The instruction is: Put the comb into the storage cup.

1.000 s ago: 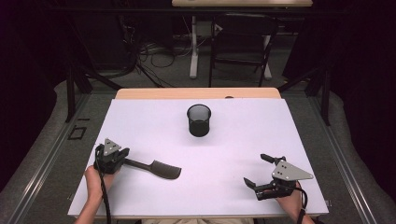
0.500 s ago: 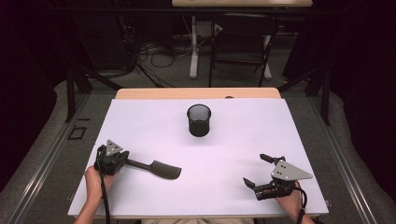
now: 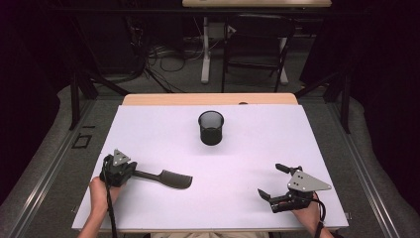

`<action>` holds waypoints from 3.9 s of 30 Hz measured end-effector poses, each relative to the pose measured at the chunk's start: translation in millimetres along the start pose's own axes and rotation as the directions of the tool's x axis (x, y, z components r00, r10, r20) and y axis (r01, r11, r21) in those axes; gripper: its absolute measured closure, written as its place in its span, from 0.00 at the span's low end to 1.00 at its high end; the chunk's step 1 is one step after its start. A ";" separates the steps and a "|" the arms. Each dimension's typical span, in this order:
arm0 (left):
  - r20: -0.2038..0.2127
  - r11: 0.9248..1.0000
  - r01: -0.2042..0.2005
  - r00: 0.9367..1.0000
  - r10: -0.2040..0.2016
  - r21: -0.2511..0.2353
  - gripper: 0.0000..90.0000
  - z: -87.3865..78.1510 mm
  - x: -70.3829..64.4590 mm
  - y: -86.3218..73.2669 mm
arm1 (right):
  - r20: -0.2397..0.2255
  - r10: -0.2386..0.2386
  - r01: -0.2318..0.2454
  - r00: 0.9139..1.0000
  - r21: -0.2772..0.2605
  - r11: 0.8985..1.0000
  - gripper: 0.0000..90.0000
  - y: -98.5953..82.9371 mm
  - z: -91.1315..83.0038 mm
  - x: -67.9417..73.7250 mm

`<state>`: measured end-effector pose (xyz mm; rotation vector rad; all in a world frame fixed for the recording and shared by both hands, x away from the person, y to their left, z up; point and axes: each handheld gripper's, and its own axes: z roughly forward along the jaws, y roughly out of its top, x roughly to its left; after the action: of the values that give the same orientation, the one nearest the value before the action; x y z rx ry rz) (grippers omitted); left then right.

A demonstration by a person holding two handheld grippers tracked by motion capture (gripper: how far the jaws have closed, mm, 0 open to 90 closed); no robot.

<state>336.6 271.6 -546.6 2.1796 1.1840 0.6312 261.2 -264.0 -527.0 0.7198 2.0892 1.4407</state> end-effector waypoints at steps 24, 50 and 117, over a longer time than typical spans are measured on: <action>0.059 0.999 0.007 0.998 -0.010 0.046 1.00 -3.3 -4.8 -3.6 | -0.003 -0.002 0.002 1.000 0.000 1.000 0.00 -0.2 0.5 0.1; 0.123 0.996 0.023 0.992 -0.034 0.089 1.00 -7.9 -13.6 -8.3 | -0.008 -0.002 0.002 1.000 0.008 1.000 0.00 -0.5 0.4 -0.1; 0.125 0.984 -0.177 0.976 0.177 -0.009 0.00 -37.6 -19.8 34.0 | -0.043 0.006 -0.005 0.999 0.020 1.000 0.00 -1.5 4.4 0.1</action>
<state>322.7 249.2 -499.0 2.3077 0.9337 0.5561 263.8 -261.4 -529.9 0.7092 2.1384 1.4521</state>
